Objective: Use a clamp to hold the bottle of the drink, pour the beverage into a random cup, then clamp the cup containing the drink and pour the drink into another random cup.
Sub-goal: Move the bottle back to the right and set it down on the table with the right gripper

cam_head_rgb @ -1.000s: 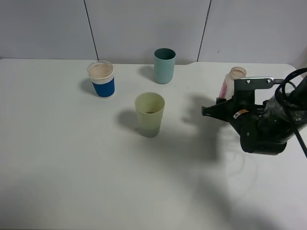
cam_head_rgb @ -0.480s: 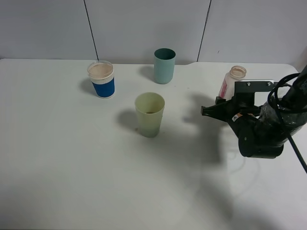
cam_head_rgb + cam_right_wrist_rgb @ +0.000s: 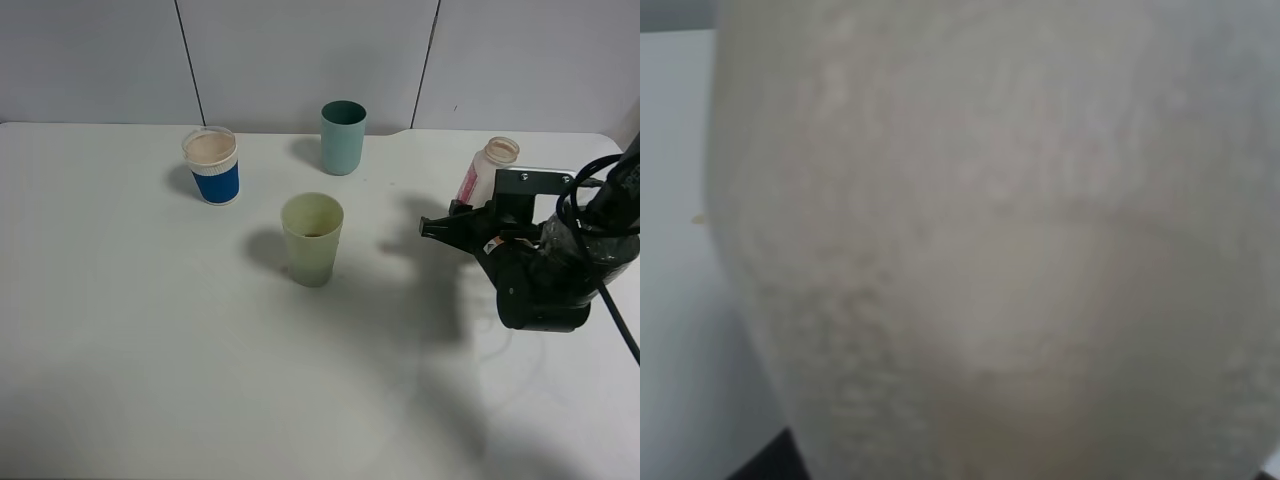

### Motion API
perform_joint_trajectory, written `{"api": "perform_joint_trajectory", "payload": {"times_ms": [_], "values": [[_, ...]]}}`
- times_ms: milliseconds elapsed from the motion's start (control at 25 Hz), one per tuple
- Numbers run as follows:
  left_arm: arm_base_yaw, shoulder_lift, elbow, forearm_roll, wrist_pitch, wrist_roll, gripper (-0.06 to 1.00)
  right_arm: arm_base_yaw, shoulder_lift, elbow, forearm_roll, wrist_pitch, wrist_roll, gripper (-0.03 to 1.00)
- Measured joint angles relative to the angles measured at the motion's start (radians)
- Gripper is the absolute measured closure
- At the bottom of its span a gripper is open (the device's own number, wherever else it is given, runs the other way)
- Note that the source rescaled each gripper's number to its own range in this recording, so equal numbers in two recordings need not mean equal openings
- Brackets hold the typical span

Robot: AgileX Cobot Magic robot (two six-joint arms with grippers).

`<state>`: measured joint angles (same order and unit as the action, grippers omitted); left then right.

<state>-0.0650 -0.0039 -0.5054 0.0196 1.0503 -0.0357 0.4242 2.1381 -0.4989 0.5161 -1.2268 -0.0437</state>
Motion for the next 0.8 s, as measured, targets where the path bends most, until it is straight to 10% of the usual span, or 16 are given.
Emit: {"api": "perform_joint_trajectory", "payload": {"times_ms": [800], "values": [[0.000,0.000,0.000,0.000,0.000,0.000,-0.06,0.000,0.002,0.000,0.000,0.002,0.010,0.63]]}}
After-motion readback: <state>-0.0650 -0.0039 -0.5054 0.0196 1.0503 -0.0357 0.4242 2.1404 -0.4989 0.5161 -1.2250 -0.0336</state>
